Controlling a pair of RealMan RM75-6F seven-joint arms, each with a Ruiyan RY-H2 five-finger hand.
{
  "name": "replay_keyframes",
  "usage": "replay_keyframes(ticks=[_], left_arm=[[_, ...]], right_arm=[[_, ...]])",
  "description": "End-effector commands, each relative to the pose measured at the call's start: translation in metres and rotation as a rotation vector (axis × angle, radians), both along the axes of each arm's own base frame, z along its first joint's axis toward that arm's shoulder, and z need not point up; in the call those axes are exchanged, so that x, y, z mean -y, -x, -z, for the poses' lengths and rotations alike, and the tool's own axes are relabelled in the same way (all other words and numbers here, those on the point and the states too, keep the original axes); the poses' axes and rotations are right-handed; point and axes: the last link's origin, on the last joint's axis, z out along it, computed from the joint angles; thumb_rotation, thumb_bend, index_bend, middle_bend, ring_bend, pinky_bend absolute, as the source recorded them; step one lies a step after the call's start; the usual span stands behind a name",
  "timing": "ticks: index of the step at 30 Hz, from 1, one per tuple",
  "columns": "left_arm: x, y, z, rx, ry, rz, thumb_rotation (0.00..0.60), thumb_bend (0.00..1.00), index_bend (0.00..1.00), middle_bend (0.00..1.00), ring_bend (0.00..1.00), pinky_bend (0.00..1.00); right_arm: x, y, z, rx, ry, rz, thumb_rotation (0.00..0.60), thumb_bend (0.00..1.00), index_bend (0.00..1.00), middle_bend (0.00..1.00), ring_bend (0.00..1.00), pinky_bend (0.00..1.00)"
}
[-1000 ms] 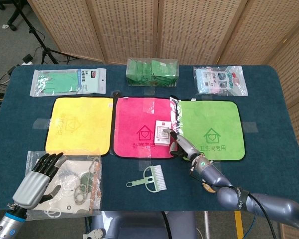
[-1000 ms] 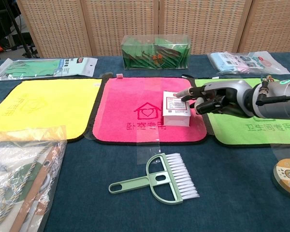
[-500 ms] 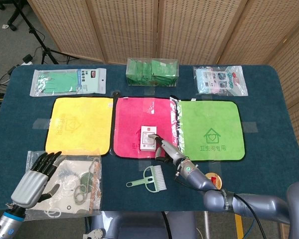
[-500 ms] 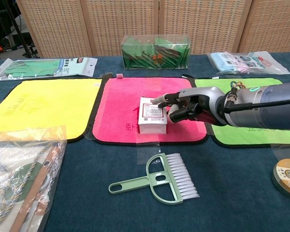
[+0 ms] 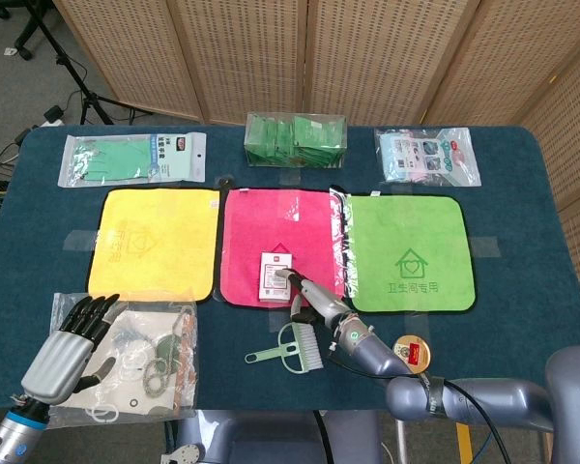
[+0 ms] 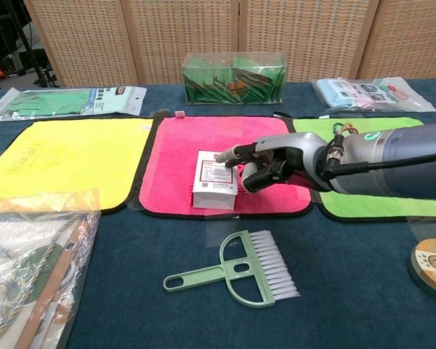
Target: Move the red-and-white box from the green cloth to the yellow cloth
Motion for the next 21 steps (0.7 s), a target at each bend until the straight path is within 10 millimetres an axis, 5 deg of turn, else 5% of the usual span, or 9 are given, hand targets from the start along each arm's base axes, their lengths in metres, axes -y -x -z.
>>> replay_keyframes(ticks=[1, 8, 12, 21], left_arm=[[0.000, 0.000, 0.001, -0.004, 0.003, -0.001, 0.600, 0.35, 0.00, 0.00, 0.00, 0.00], [0.001, 0.000, 0.009, -0.019, 0.025, -0.002, 0.600, 0.35, 0.00, 0.00, 0.00, 0.00], [0.000, 0.000, 0.016, -0.033, 0.040, -0.007, 0.600, 0.35, 0.00, 0.00, 0.00, 0.00], [-0.009, -0.001, 0.032, -0.053, 0.090, -0.011, 0.600, 0.35, 0.00, 0.00, 0.00, 0.00]], right_arm=[[0.005, 0.008, -0.017, -0.047, 0.057, -0.006, 0.600, 1.00, 0.06, 0.00, 0.00, 0.00], [0.002, 0.043, -0.061, -0.133, 0.168, -0.044, 0.600, 1.00, 0.06, 0.00, 0.00, 0.00], [-0.027, 0.096, -0.101, -0.193, 0.283, -0.057, 0.600, 1.00, 0.06, 0.00, 0.00, 0.00], [-0.078, 0.168, -0.122, -0.233, 0.439, -0.107, 0.600, 1.00, 0.12, 0.01, 0.00, 0.00]])
